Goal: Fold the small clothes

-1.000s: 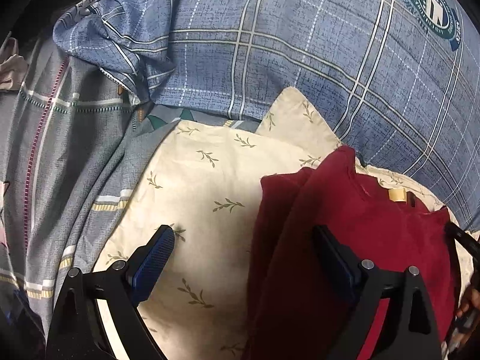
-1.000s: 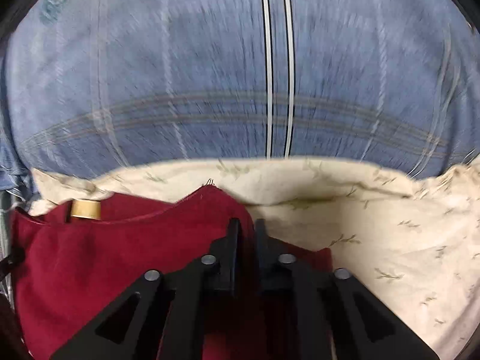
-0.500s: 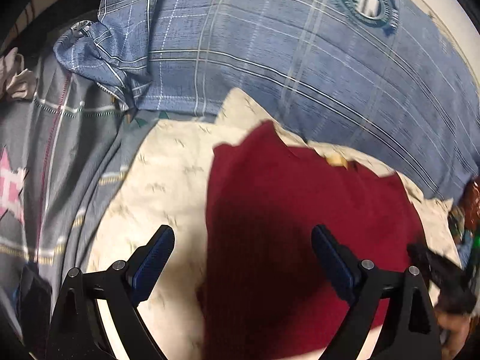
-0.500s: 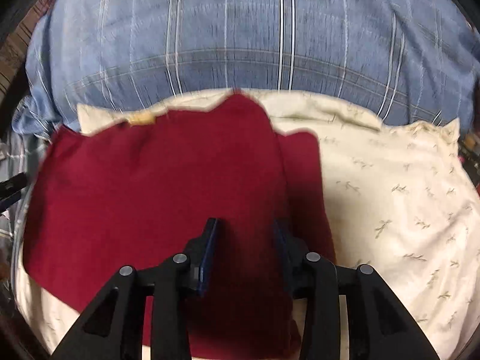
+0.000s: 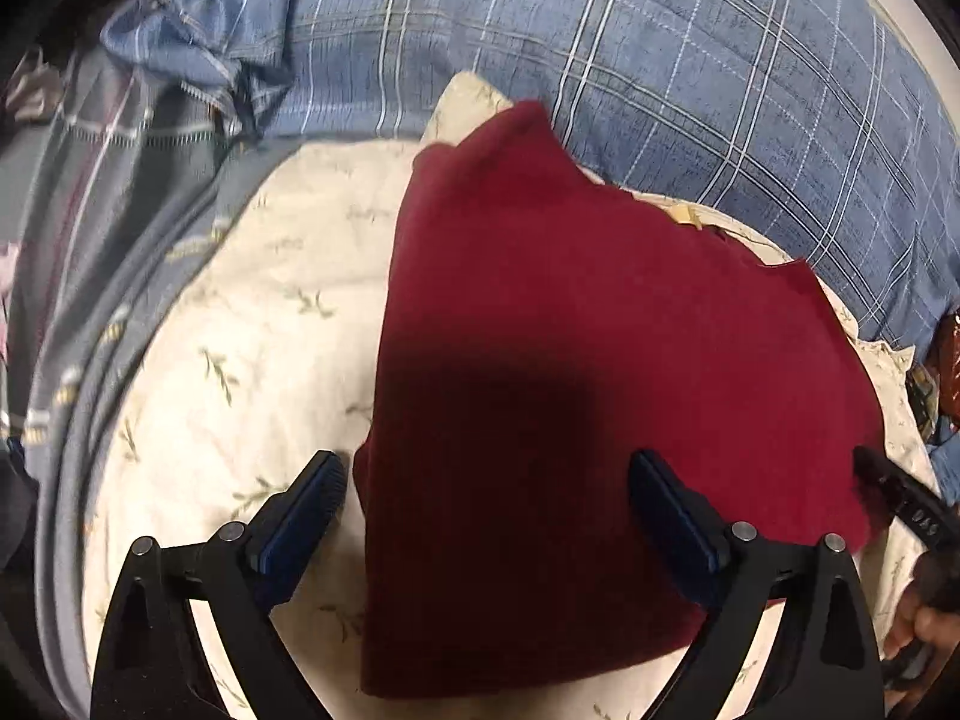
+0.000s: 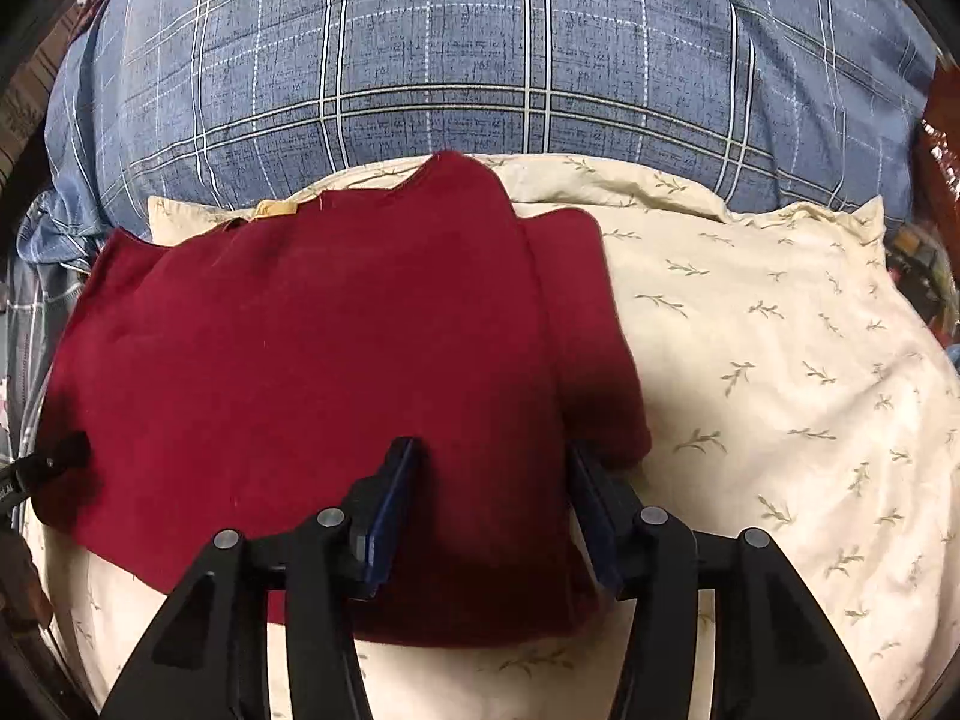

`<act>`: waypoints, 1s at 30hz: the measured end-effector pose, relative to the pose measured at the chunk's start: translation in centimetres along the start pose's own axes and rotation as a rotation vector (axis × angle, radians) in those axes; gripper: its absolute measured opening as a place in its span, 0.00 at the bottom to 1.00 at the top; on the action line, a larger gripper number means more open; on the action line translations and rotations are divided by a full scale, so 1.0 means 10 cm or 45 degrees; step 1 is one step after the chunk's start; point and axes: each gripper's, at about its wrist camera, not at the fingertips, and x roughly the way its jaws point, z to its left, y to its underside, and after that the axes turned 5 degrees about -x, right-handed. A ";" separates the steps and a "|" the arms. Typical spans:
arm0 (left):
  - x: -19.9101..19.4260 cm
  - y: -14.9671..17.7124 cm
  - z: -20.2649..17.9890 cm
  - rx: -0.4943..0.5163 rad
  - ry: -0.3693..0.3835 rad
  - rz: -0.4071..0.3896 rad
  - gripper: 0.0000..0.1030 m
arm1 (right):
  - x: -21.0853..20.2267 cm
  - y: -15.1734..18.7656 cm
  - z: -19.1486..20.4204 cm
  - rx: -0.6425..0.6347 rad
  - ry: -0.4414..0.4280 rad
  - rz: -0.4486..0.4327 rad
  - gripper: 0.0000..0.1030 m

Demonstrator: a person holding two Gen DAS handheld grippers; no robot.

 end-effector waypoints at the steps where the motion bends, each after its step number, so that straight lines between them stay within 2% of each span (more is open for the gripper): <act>1: -0.01 0.01 -0.01 0.002 0.001 -0.002 0.94 | -0.03 -0.03 -0.01 0.002 -0.002 -0.016 0.51; 4: -0.03 0.01 -0.01 -0.002 0.007 0.004 0.94 | -0.23 -0.06 -0.06 0.034 -0.014 -0.141 0.51; 8: -0.01 -0.02 0.00 -0.014 0.013 -0.008 0.93 | -0.34 -0.07 -0.12 0.081 -0.062 -0.222 0.51; 16: -0.13 -0.04 0.04 -0.023 0.041 -0.083 0.93 | -0.27 -0.05 -0.11 0.104 -0.117 -0.207 0.51; 22: -0.11 -0.03 0.05 -0.028 0.026 -0.067 0.93 | -0.27 -0.05 0.04 0.030 -0.175 -0.225 0.51; 25: -0.06 -0.04 0.04 -0.023 0.006 -0.047 0.93 | -0.18 -0.05 0.09 0.013 -0.175 -0.190 0.51; 28: 0.01 -0.06 0.04 -0.031 -0.004 -0.015 0.93 | -0.03 -0.05 0.10 0.006 -0.120 -0.103 0.51; 30: 0.00 -0.08 0.05 -0.043 0.004 -0.012 0.93 | -0.04 -0.04 0.09 0.010 -0.125 -0.114 0.51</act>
